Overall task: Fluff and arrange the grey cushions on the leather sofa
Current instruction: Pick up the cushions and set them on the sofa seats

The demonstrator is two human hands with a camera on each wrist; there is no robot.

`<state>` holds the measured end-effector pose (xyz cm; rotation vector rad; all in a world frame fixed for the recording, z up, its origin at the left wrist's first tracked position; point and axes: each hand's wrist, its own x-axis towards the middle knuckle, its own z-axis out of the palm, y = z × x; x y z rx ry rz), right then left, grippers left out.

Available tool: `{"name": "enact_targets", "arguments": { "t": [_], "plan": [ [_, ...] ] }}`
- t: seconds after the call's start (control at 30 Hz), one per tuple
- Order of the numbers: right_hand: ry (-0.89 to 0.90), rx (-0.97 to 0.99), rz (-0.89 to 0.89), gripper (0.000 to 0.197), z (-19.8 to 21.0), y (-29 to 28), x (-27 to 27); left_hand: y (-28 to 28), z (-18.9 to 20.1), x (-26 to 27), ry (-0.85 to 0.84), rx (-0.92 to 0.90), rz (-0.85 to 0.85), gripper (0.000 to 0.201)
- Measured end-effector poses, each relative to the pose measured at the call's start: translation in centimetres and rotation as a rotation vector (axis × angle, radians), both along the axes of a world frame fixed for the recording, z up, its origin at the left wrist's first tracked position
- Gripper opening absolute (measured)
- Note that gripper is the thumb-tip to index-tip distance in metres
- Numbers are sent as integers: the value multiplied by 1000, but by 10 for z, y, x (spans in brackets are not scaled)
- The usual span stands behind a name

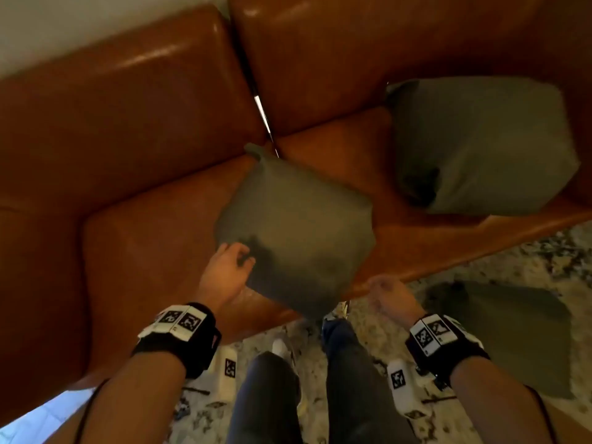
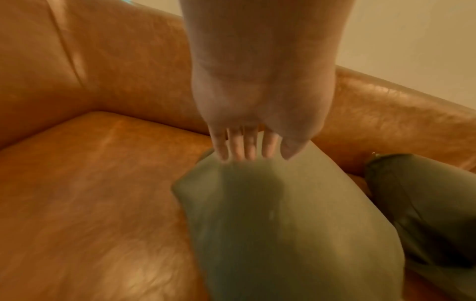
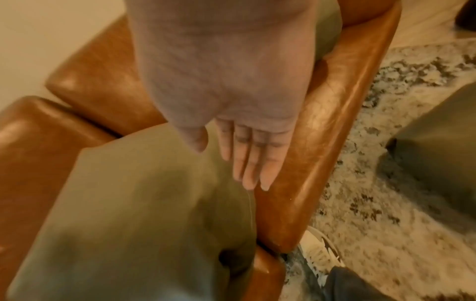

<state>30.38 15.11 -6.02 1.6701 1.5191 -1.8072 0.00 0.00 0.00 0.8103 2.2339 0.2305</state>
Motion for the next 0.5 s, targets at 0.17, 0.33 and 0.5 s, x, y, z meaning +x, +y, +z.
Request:
{"name": "enact_targets", "arguments": {
  "t": [0.17, 0.33, 0.5],
  "plan": [
    [-120, 11, -192, 38, -28, 23, -35, 52, -23, -48, 191, 47, 99, 37],
    [-139, -115, -429, 135, -95, 21, -50, 84, -60, -92, 67, 16, 193, 55],
    [-81, -147, -730, 127, -67, 21, -85, 96, -100, -114, -153, -64, 360, 65]
  ]
}}
